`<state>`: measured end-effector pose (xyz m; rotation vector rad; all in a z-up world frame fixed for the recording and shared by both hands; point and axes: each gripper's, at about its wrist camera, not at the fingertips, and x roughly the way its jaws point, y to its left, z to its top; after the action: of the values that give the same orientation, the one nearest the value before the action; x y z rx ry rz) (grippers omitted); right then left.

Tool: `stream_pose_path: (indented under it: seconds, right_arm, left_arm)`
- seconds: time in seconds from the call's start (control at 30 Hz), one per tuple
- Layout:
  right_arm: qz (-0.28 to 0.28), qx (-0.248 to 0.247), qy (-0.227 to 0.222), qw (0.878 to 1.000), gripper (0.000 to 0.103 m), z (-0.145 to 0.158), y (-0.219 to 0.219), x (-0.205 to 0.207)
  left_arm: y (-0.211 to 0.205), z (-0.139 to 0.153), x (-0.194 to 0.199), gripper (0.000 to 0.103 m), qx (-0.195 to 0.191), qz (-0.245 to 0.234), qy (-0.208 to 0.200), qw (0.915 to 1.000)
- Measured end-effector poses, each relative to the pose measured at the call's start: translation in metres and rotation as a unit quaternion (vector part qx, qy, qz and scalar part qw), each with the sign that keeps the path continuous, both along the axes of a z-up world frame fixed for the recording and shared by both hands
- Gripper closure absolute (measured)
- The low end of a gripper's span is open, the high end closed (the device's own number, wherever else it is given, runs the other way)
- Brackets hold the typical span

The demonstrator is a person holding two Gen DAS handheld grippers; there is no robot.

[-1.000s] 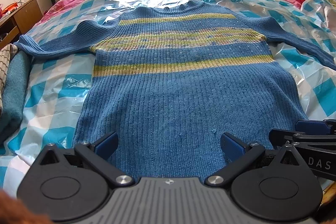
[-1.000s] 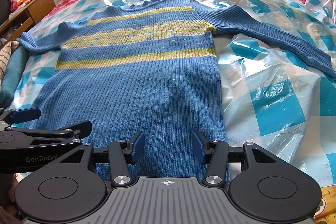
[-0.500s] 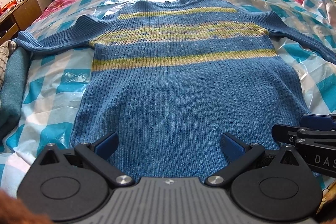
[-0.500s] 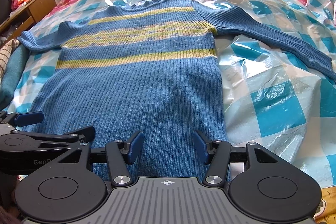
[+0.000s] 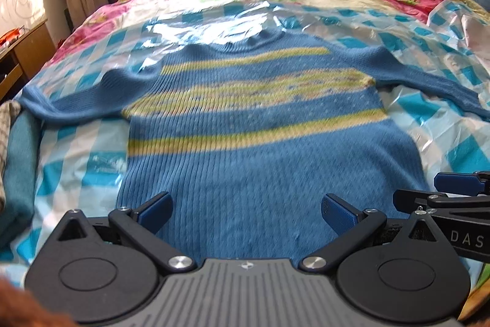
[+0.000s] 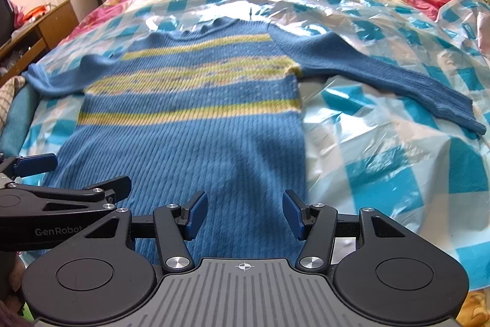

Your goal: Fold small clothes

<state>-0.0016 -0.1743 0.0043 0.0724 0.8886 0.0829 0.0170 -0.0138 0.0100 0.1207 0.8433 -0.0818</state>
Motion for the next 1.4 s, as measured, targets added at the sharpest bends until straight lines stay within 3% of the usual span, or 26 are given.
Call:
stream_pose_path:
  seconds: [0.7,1.4]
  right_arm:
    - [-0.069,0.023,-0.033,0.997,0.049,0.017,-0.076,0.032]
    - [-0.119,0.041,-0.058,0.990,0.049,0.028,-0.137,0.052]
  left_arm:
    - [-0.079,0.022,0.046,0.000,0.020,-0.066,-0.016,0.9975]
    - [-0.143,0.037,0.079,0.000,0.031,-0.101,-0.043,0.9935]
